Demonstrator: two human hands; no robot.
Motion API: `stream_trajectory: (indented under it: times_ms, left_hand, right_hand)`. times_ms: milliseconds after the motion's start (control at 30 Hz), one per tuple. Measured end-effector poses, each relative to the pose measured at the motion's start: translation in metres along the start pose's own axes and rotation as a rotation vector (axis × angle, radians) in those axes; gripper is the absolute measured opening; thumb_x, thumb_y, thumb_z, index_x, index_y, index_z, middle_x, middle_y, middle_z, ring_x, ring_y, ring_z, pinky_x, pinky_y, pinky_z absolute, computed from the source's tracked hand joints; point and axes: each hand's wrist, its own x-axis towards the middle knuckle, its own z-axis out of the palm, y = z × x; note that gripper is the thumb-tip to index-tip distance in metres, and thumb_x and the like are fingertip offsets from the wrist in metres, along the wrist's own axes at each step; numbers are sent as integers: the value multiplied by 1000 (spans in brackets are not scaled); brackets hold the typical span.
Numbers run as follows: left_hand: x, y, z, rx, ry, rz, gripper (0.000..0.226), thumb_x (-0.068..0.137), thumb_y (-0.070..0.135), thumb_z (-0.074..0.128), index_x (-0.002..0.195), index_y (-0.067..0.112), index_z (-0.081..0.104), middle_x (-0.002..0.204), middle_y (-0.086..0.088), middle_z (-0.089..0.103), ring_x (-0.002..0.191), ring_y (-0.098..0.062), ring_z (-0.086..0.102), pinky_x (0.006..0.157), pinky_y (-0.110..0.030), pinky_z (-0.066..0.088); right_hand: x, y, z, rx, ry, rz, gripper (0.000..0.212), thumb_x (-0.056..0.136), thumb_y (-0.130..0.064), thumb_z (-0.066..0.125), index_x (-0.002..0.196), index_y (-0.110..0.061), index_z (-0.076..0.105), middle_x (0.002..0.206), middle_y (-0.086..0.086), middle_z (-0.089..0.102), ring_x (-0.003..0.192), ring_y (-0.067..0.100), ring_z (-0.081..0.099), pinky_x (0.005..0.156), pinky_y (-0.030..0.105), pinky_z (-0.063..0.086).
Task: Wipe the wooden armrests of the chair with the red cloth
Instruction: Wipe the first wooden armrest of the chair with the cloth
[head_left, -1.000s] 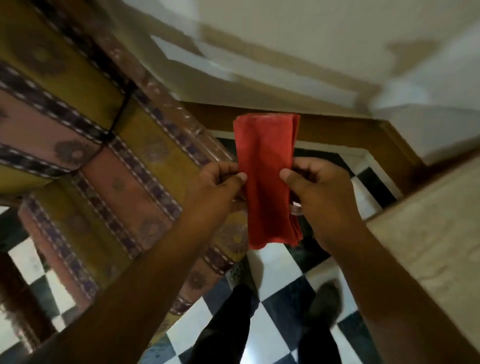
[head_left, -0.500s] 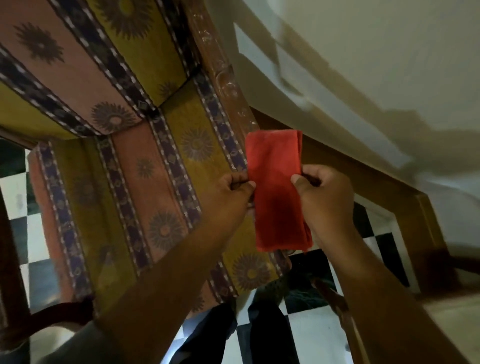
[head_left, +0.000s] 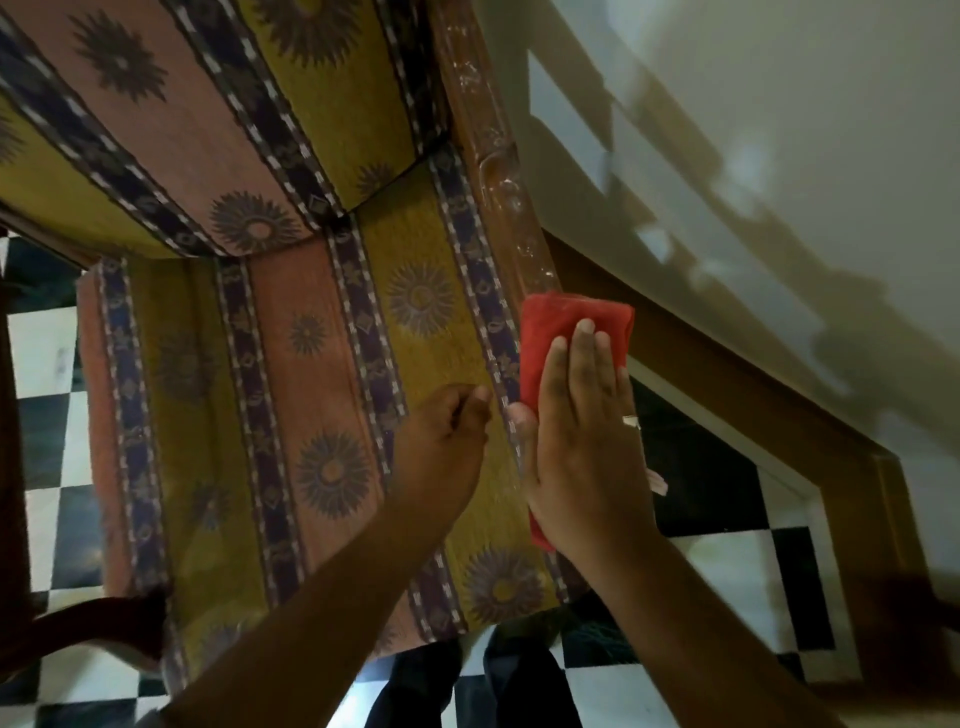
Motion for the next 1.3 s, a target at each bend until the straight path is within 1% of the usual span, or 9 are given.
stream_trajectory:
  times_ms: [33,100,167,267,433,700,1033,1200,1300]
  left_hand:
    - [9,-13,-4,203,17,153,35,104,36,42,92,11,65,85,-8,68,81,-22,66,67,-32,48]
    - [37,-41,-12,579,-56,311,43,103,41,40,125,11,61,125,-14,64,118,-29,58,92,-33,44]
    - [74,-70,-23,924,-152,368,60,102,47,40,152,14,36,160,-15,32,148,-36,28,117,-46,28]
    - [120,-99,-38,1238,-281,555,80,95,71,27,156,19,28,164,-17,21,150,-41,21,118,-57,22]
    - [135,-125,-36,1176,-236,590,90,88,81,23,158,25,18,167,-12,14,153,-35,12,121,-59,16]
    - [136,-129,-36,1103,-126,465,110,76,92,24,159,21,11,168,-11,7,155,-33,3,123,-57,7]
    - [139,-139,-35,1098,-62,557,110,77,89,32,158,16,22,166,-14,16,153,-36,11,122,-59,11]
    - [139,-140,-35,1122,-59,556,110,77,90,29,157,15,23,166,-15,17,153,-36,12,121,-60,12]
    - [138,-138,-36,1130,-63,554,110,78,90,28,157,15,22,166,-15,17,153,-36,12,121,-60,13]
  right_hand:
    - [2,2,2,-36,-5,-17,67,105,-42,32,154,1,20,163,26,17,152,39,12,122,54,20]
    - [7,8,4,-116,-17,-74,67,103,-39,34,154,1,17,164,26,15,152,39,9,122,54,19]
    - [12,14,5,-177,-43,-160,67,103,-35,35,155,1,13,164,26,12,153,40,7,122,56,21]
    - [22,28,4,-248,-44,-328,63,102,-28,34,155,1,18,165,23,13,154,40,5,120,61,26]
    - [58,22,4,-359,8,-470,62,95,-26,37,152,0,31,165,18,21,153,39,11,122,58,19]
    - [52,13,11,31,75,-24,67,104,-36,30,158,-6,2,167,17,-4,155,29,0,120,40,17]
    - [59,16,-1,-352,-108,-312,66,97,-25,33,156,0,15,167,21,8,154,40,3,119,61,26]
    - [99,9,-4,-334,-101,-378,65,96,-28,30,156,-6,19,168,12,11,155,32,5,123,57,19]
    - [119,2,-4,-105,-33,-200,64,102,-32,27,158,-8,8,169,12,2,156,29,2,124,40,11]
